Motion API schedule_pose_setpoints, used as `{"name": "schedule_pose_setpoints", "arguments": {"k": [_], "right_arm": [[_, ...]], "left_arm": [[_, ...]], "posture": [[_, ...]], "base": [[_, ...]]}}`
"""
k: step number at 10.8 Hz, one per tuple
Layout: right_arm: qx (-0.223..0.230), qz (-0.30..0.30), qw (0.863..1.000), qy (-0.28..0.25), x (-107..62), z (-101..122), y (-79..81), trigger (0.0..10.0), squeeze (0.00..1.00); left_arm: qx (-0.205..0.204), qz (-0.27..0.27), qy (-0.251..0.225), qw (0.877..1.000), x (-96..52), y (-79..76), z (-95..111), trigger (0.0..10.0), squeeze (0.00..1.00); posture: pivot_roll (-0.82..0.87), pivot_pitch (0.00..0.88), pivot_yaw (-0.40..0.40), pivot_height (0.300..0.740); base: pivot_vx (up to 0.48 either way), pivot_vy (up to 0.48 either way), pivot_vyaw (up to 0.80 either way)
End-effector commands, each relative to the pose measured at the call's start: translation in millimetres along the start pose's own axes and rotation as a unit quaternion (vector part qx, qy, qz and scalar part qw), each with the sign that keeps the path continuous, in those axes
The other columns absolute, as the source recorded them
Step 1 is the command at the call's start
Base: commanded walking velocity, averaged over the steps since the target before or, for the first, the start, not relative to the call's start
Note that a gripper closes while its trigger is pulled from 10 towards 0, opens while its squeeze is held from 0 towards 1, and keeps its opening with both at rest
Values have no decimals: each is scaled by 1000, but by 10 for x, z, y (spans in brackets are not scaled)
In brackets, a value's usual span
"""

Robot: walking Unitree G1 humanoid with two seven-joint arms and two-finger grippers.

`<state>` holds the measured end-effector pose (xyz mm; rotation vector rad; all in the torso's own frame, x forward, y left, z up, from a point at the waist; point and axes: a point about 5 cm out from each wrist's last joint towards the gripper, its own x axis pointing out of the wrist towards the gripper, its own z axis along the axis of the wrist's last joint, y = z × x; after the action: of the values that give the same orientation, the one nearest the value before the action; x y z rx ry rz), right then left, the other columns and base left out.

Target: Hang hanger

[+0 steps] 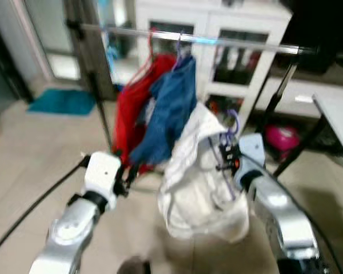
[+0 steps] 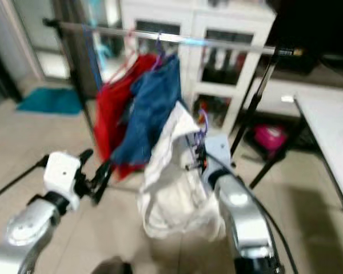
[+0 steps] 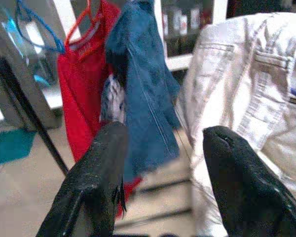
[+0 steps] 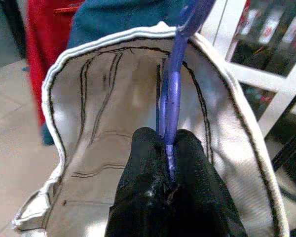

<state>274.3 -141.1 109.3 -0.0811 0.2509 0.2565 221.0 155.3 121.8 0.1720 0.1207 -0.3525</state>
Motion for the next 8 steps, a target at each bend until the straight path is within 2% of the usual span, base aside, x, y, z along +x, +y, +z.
{"name": "schedule_pose_setpoints", "arguments": {"k": [1, 2, 5, 8], "right_arm": [[-4, -6, 999, -35, -11, 164, -38, 0, 0], [-5, -6, 999, -34, -7, 180, -53, 0, 0], [-24, -6, 999, -36, 4, 279, -107, 0, 0], [-27, -13, 999, -35, 11, 335, -134, 0, 0]], "left_arm": [[3, -3, -5, 1000, 3, -6, 36, 10000, 0], [3, -2, -6, 1000, 11, -2, 50, 10000, 0], [-4, 5, -16, 1000, 61, -15, 101, 10000, 0], [-7, 14, -25, 1000, 72, 66, 162, 10000, 0]], "posture": [[19, 0, -2, 740], [14, 0, -10, 740], [-17, 1, -21, 740], [-24, 22, -27, 740]], "base": [[-259, 0, 0], [-251, 0, 0], [0, 0, 0], [0, 0, 0]]}}
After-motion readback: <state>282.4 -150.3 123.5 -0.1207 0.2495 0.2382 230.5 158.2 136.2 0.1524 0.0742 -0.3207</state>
